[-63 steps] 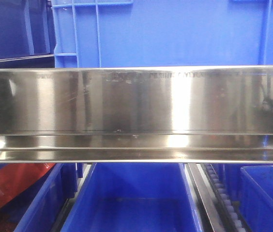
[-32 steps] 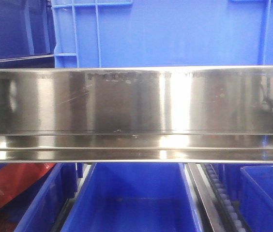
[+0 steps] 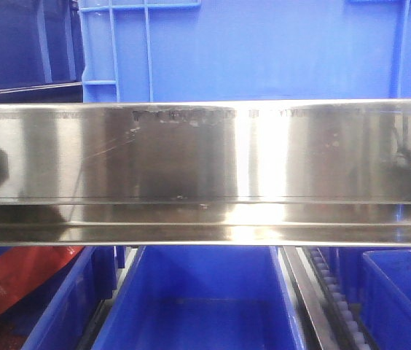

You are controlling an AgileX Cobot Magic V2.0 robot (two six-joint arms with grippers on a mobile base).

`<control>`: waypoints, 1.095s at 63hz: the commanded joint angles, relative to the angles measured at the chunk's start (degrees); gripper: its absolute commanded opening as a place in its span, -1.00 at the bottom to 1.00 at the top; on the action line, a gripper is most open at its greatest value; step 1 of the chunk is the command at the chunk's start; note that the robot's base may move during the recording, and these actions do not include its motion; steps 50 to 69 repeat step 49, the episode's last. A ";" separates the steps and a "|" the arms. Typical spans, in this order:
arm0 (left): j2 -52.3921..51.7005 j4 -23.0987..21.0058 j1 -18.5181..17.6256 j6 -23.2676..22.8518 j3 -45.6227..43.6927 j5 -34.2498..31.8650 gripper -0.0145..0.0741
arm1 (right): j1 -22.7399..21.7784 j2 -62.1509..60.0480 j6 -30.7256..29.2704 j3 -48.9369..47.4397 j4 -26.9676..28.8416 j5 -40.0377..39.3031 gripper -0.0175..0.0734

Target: Place cylindrical capacitor in blue bin on shelf

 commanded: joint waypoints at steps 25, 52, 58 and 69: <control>-0.24 0.18 0.07 0.18 0.01 -1.57 -0.92 | -0.11 -0.16 0.01 0.00 0.32 -1.30 -0.98; -0.24 0.18 0.07 0.18 0.01 -1.57 -0.92 | -0.11 -0.16 0.01 0.00 0.32 -1.30 -0.98; -0.24 0.18 0.07 0.18 0.01 -1.57 -0.92 | -0.11 -0.16 0.01 0.00 0.32 -1.30 -0.98; -0.24 0.18 0.07 0.18 0.01 -1.57 -0.92 | -0.11 -0.16 0.01 0.00 0.32 -1.30 -0.98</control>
